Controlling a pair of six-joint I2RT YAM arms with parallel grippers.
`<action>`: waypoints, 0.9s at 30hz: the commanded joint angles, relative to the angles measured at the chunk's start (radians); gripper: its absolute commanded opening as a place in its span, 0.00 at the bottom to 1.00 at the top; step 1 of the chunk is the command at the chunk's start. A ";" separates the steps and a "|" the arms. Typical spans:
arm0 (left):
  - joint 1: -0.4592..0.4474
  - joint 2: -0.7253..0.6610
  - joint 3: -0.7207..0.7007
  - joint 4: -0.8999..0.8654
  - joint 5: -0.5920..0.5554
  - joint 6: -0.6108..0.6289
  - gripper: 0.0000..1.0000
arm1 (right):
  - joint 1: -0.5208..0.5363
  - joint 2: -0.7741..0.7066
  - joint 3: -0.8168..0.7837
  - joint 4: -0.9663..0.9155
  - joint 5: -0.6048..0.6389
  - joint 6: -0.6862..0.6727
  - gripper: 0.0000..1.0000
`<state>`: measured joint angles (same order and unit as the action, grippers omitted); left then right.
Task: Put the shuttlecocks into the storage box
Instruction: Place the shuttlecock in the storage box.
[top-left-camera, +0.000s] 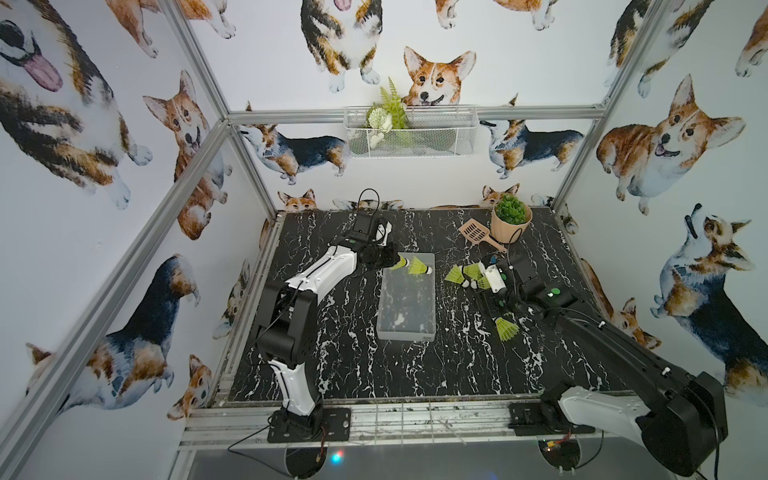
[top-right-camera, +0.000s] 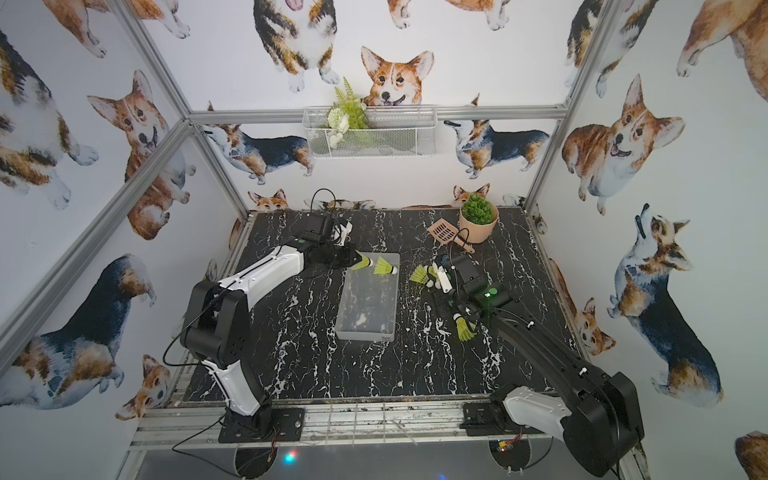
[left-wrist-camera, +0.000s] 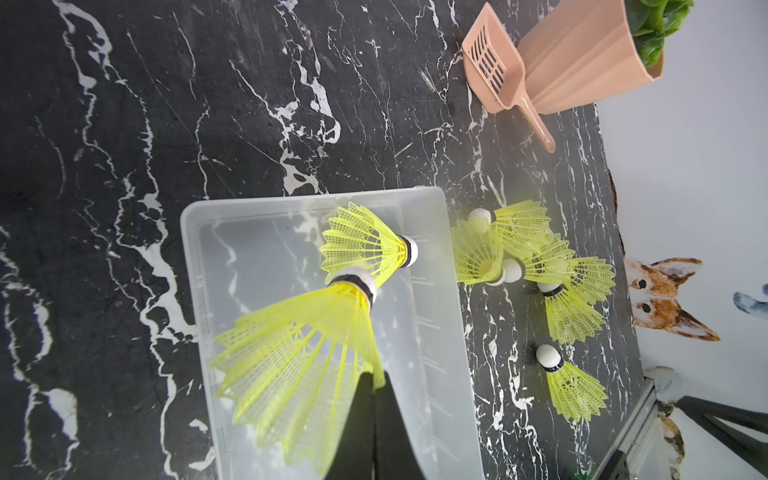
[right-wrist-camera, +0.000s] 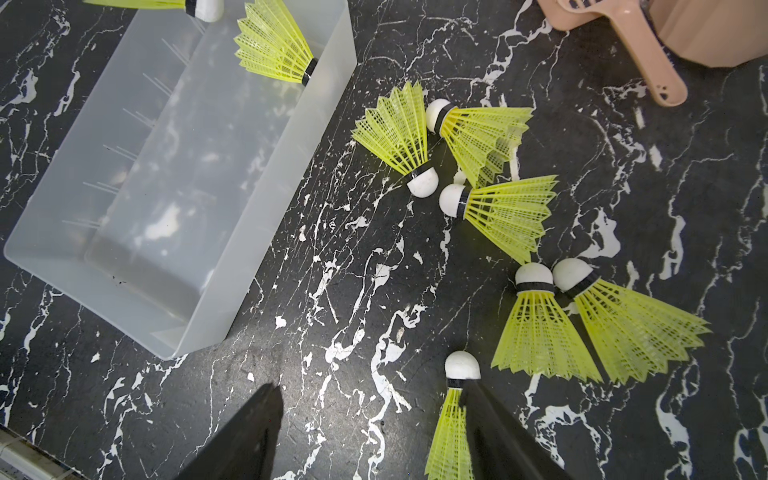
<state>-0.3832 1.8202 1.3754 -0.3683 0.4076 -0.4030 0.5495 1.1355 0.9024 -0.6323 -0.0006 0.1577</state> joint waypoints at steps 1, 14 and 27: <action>0.003 0.021 0.011 0.022 0.023 -0.011 0.00 | 0.000 -0.005 -0.005 0.012 0.007 0.009 0.74; 0.010 0.102 0.044 0.036 0.058 -0.022 0.00 | 0.000 -0.008 -0.013 0.006 0.004 0.008 0.74; 0.018 0.169 0.059 0.047 0.075 -0.019 0.00 | 0.000 -0.006 -0.019 0.009 -0.006 0.007 0.74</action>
<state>-0.3683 1.9789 1.4239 -0.3428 0.4717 -0.4259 0.5495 1.1305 0.8864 -0.6327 -0.0013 0.1577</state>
